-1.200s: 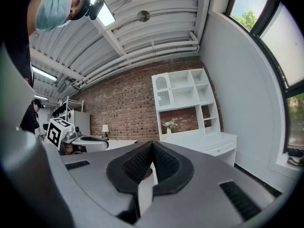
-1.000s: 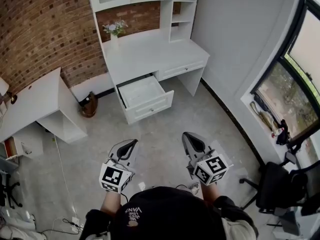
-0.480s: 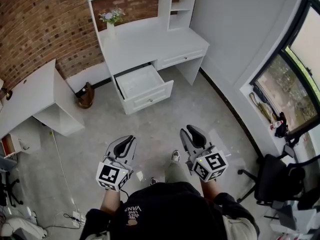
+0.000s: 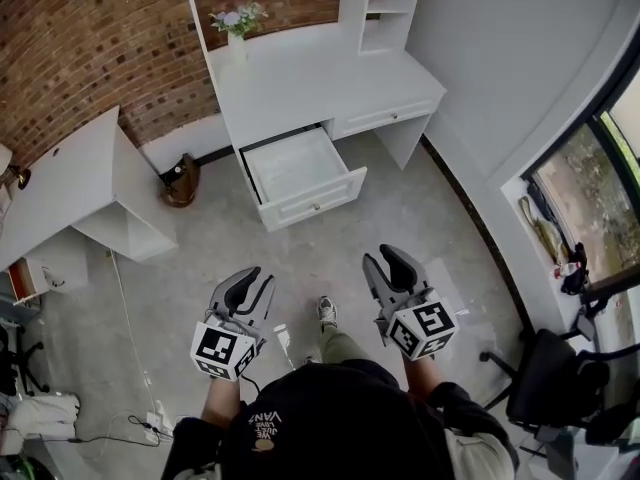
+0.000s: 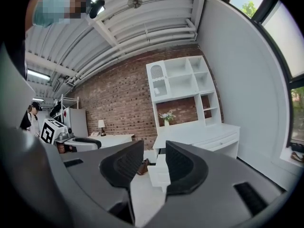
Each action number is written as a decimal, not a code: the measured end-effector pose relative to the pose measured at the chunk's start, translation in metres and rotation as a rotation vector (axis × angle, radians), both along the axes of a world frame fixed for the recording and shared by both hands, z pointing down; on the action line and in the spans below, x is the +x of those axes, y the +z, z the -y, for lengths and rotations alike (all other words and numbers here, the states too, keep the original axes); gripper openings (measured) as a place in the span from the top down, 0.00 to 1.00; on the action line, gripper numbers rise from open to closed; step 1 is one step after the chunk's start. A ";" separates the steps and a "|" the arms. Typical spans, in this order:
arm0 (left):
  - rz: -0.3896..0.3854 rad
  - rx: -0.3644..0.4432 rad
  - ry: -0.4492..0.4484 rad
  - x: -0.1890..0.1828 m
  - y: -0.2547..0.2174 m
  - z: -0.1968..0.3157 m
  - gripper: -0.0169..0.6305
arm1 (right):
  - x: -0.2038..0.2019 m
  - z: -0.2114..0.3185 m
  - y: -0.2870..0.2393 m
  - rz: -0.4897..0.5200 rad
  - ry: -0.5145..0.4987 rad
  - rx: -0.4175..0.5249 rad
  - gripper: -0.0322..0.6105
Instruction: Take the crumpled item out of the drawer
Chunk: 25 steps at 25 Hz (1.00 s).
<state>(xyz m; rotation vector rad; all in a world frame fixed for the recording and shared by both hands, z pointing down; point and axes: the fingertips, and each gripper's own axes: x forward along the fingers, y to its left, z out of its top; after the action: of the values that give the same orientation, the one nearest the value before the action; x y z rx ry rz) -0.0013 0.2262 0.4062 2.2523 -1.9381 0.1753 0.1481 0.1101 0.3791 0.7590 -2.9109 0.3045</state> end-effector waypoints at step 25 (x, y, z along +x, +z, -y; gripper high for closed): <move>0.083 -0.135 -0.100 -0.074 0.028 0.220 0.82 | -0.072 0.217 0.022 0.000 -0.120 -0.050 0.73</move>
<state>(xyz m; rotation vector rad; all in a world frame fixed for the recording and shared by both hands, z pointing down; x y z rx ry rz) -0.0753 0.0059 0.4343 2.0890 -2.0091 0.3808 0.0765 -0.1070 0.4016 0.5736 -2.9217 0.3634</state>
